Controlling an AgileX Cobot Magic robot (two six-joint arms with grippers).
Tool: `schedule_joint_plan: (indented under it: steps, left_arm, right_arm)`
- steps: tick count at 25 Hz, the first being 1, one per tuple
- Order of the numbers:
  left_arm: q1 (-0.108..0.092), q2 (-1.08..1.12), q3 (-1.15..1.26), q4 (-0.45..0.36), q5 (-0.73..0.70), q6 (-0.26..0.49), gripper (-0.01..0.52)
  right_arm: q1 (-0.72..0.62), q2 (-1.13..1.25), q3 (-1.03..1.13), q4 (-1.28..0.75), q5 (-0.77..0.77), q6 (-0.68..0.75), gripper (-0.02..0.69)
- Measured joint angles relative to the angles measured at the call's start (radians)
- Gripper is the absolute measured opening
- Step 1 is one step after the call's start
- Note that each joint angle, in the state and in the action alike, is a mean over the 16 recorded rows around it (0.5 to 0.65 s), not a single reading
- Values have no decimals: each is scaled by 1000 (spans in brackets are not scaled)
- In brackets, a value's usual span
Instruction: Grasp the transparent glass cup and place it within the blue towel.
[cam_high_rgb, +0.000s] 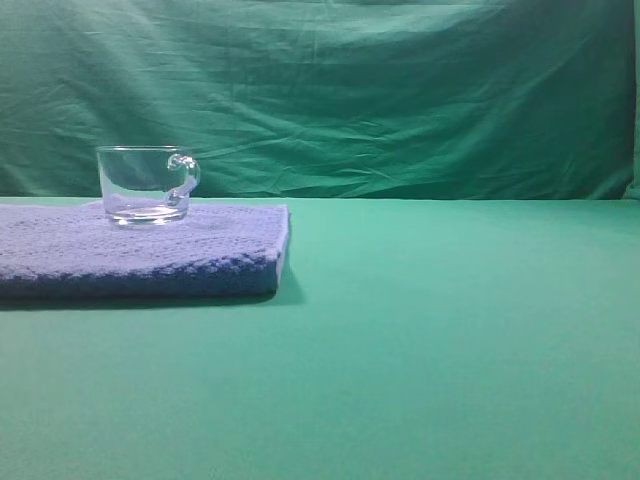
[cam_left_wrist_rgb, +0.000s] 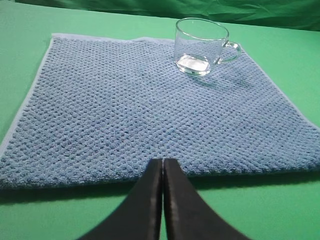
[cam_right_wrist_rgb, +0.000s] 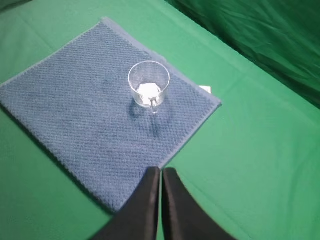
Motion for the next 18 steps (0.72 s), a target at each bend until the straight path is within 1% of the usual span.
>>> schedule_joint_plan:
  steps: [12,15,18]
  left_arm:
    - [0,0,0,0,0,0,0]
    - [0,0,0,0,0,0,0]
    - [0,0,0,0,0,0,0]
  right_arm:
    - [0,-572,603,30,-325,6,0]
    - [0,-713,717,39,-371,7,0]
    - [0,-833,802,43,-381,7,0]
